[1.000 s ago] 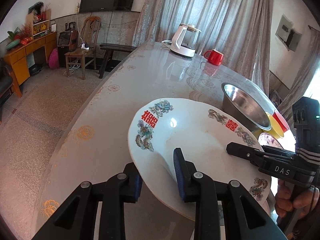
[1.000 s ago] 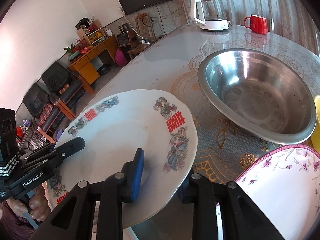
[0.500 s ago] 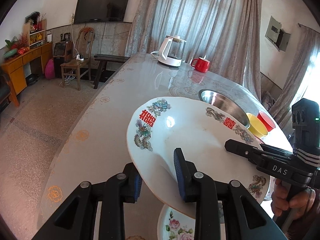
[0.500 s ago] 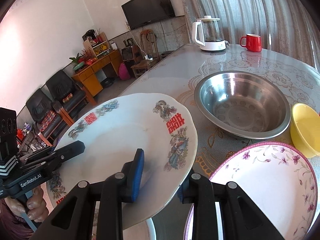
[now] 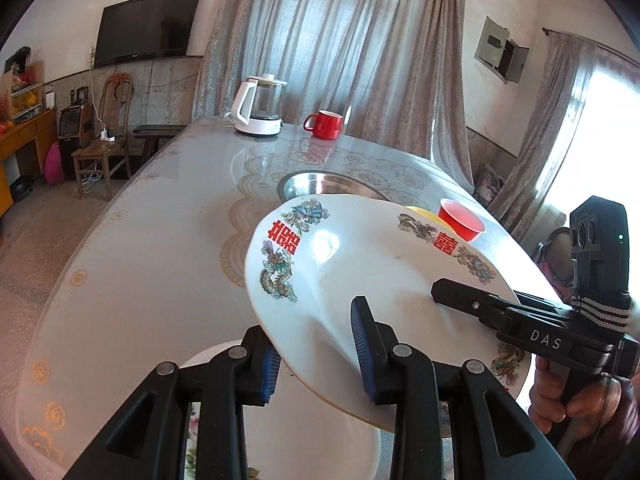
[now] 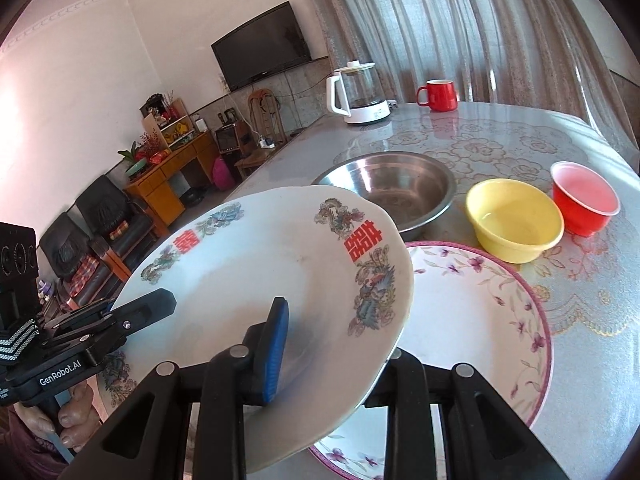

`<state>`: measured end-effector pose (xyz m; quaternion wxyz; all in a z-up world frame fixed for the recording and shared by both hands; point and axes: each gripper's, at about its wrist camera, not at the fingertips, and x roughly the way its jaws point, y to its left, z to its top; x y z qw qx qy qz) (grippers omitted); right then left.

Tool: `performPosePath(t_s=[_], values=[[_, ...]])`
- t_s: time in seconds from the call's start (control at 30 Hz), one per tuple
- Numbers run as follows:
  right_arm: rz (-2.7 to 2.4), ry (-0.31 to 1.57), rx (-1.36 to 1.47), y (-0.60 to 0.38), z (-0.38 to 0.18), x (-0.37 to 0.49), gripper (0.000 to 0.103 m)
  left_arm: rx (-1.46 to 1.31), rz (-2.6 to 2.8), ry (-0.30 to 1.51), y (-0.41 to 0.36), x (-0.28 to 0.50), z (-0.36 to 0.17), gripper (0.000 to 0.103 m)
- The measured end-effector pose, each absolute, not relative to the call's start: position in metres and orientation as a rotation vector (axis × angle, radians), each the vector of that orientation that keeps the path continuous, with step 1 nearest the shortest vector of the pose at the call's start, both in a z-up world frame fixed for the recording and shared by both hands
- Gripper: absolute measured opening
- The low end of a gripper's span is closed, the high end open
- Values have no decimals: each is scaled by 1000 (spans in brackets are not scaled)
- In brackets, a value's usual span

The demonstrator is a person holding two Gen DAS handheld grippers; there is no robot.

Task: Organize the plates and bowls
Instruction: 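Lift the double-happiness plate with both tools over the purple-flowered plate, then lower the double-happiness plate onto the purple-flowered plate and open both tools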

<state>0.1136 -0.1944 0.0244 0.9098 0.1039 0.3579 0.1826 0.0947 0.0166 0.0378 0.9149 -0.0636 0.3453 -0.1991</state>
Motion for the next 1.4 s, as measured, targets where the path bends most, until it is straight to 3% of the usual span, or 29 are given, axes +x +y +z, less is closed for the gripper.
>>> performPosePath(t_s=[0.5, 1.4], values=[[232, 793, 281, -271, -2, 84, 27, -130, -537, 842, -56, 83, 16, 34], [165, 841, 286, -285, -24, 109, 31, -156, -493, 944, -65, 125, -9, 33]])
